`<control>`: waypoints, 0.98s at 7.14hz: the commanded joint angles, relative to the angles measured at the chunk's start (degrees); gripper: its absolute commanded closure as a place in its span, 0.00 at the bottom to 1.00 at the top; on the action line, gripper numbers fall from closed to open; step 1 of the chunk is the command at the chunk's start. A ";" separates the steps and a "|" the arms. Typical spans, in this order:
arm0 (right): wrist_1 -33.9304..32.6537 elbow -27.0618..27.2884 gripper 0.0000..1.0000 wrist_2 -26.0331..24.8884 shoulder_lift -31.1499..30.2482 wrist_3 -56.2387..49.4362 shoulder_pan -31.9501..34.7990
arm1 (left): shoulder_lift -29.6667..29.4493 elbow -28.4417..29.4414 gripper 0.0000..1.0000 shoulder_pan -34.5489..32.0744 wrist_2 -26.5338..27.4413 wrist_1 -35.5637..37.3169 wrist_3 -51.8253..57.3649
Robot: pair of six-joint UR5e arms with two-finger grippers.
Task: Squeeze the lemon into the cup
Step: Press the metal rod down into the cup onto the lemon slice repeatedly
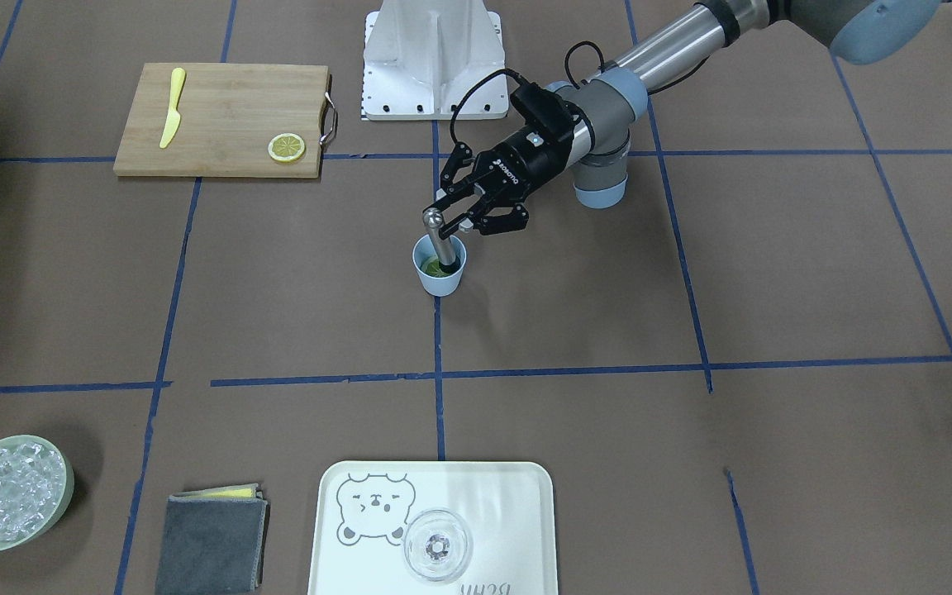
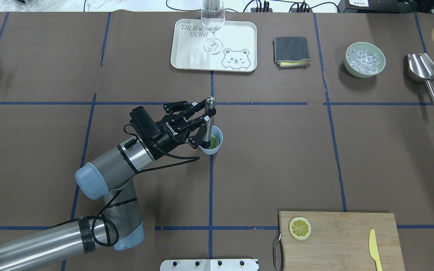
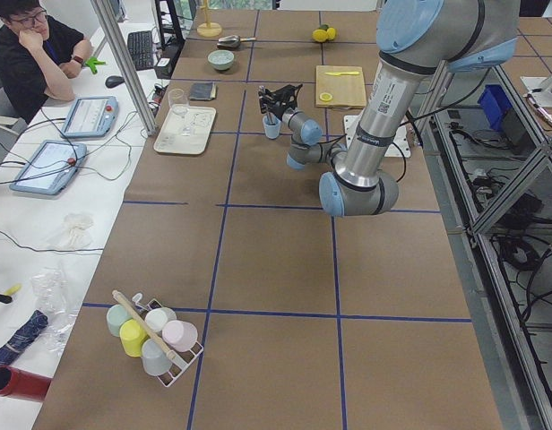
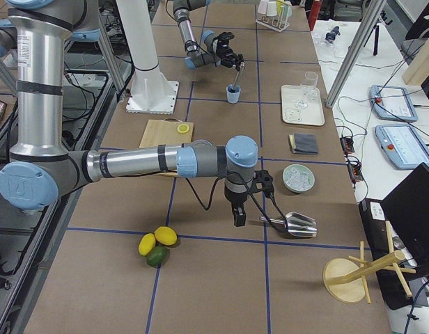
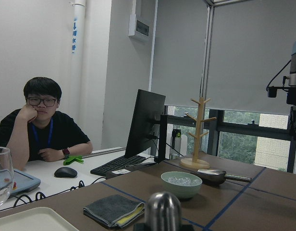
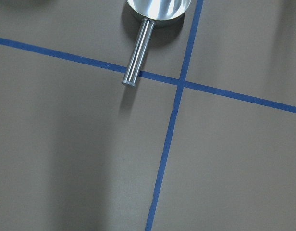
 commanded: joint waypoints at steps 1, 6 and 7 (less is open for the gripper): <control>0.00 -0.35 0.00 0.09 0.15 0.07 -0.01 | -0.06 -2.55 1.00 -0.16 -0.21 -0.14 -0.57; 0.00 -0.53 0.00 0.17 0.24 0.07 -0.01 | 0.63 -6.78 1.00 -1.57 -0.39 -0.14 -2.33; 0.00 -0.53 0.00 0.18 0.33 0.07 -0.01 | 0.64 -6.87 1.00 -2.18 -1.61 0.03 -2.85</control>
